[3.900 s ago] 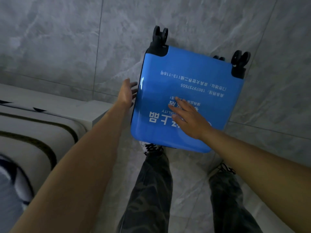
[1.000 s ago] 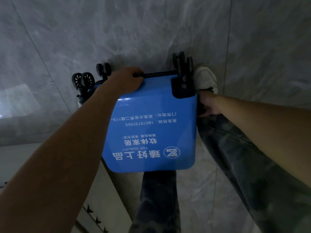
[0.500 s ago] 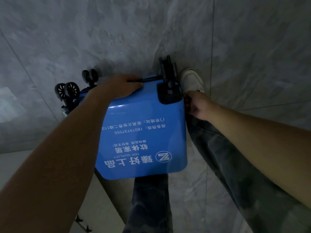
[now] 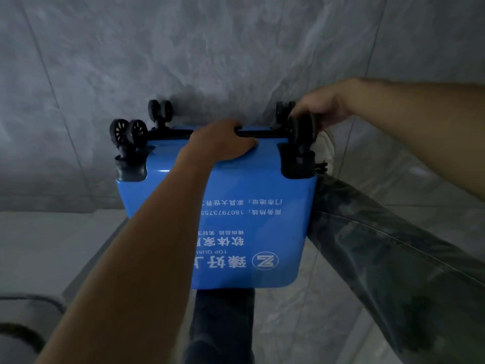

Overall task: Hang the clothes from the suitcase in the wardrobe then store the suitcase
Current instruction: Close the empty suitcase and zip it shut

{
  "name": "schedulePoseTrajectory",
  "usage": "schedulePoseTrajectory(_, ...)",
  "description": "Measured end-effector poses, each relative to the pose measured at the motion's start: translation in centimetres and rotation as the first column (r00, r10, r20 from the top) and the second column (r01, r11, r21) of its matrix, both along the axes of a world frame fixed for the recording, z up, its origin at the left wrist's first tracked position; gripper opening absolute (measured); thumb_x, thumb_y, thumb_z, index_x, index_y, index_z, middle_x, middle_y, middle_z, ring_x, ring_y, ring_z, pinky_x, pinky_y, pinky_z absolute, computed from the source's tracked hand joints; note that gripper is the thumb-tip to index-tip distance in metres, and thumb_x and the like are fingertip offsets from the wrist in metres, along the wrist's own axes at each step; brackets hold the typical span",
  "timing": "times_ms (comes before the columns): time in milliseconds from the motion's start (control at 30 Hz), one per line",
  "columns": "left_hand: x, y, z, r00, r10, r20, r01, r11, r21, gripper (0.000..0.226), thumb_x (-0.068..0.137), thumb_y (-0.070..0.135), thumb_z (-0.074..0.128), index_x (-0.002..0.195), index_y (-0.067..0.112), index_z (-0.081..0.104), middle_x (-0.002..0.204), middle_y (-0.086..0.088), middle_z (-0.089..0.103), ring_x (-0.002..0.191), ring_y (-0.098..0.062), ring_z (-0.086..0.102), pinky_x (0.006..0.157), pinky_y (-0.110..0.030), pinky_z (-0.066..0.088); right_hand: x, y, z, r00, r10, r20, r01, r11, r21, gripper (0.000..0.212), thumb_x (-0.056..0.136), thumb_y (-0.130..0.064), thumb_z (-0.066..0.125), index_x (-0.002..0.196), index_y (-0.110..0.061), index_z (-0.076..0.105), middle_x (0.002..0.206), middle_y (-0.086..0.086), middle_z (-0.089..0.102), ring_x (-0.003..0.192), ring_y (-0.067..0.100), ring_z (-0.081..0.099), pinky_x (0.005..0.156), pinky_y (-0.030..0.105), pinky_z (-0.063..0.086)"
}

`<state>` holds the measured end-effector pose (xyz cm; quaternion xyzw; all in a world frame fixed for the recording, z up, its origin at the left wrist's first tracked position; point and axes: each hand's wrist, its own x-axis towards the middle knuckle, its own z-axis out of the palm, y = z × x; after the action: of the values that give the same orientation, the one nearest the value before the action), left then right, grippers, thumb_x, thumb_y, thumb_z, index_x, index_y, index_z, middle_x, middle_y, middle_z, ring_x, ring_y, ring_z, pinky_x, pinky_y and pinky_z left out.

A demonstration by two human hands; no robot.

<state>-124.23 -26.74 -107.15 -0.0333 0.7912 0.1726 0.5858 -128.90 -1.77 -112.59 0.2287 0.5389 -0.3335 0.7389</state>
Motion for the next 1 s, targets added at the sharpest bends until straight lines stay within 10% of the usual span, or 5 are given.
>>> schedulePoseTrajectory(400, 0.2, -3.1, 1.2, 0.989, 0.146, -0.034, -0.145, 0.988, 0.045, 0.056, 0.099, 0.033, 0.050, 0.153, 0.026, 0.039, 0.153, -0.008, 0.048, 0.134, -0.034, 0.049, 0.108, -0.040, 0.041, -2.0, -10.6, 0.6, 0.905, 0.420, -0.071, -0.421, 0.907, 0.003, 0.020, 0.106, -0.016, 0.047, 0.094, -0.008, 0.060, 0.089, 0.008, 0.062, 0.081, 0.021, 0.065, 0.070, 0.030, 0.051)
schedulePoseTrajectory(533, 0.9, -6.4, 2.4, 0.987, -0.014, -0.160, 0.001, 0.997, -0.084, 0.036, 0.089, 0.049, 0.054, 0.116, 0.027, 0.062, 0.127, -0.007, 0.065, 0.115, -0.034, 0.061, 0.087, -0.037, 0.046, -1.8, -10.2, 1.1, 0.904, 0.416, -0.096, -0.417, 0.909, 0.009, 0.019, 0.105, -0.012, 0.047, 0.091, -0.010, 0.060, 0.082, 0.007, 0.061, 0.072, 0.019, 0.061, 0.065, 0.029, 0.051)
schedulePoseTrajectory(700, 3.4, -6.9, 3.0, 0.956, -0.094, -0.276, 0.023, 0.968, -0.252, 0.075, 0.088, 0.074, 0.041, 0.132, 0.016, 0.057, 0.140, -0.009, 0.055, 0.132, -0.032, 0.050, 0.102, -0.046, 0.040, -1.6, -11.0, 0.6, 0.922, 0.382, -0.065, -0.378, 0.924, 0.061, 0.021, 0.104, -0.013, 0.048, 0.087, -0.010, 0.061, 0.078, 0.006, 0.058, 0.070, 0.017, 0.055, 0.067, 0.030, 0.051)
schedulePoseTrajectory(1000, 3.4, -7.4, 2.3, 0.934, -0.064, -0.351, -0.022, 0.972, -0.235, 0.072, 0.081, 0.079, 0.048, 0.112, 0.018, 0.070, 0.118, -0.006, 0.069, 0.113, -0.031, 0.065, 0.080, -0.035, 0.036, -1.5, -16.6, 1.1, 0.963, 0.265, -0.054, -0.262, 0.963, 0.062, 0.031, 0.104, -0.016, 0.045, 0.078, -0.010, 0.061, 0.071, 0.001, 0.048, 0.063, 0.013, 0.042, 0.064, 0.024, 0.042)
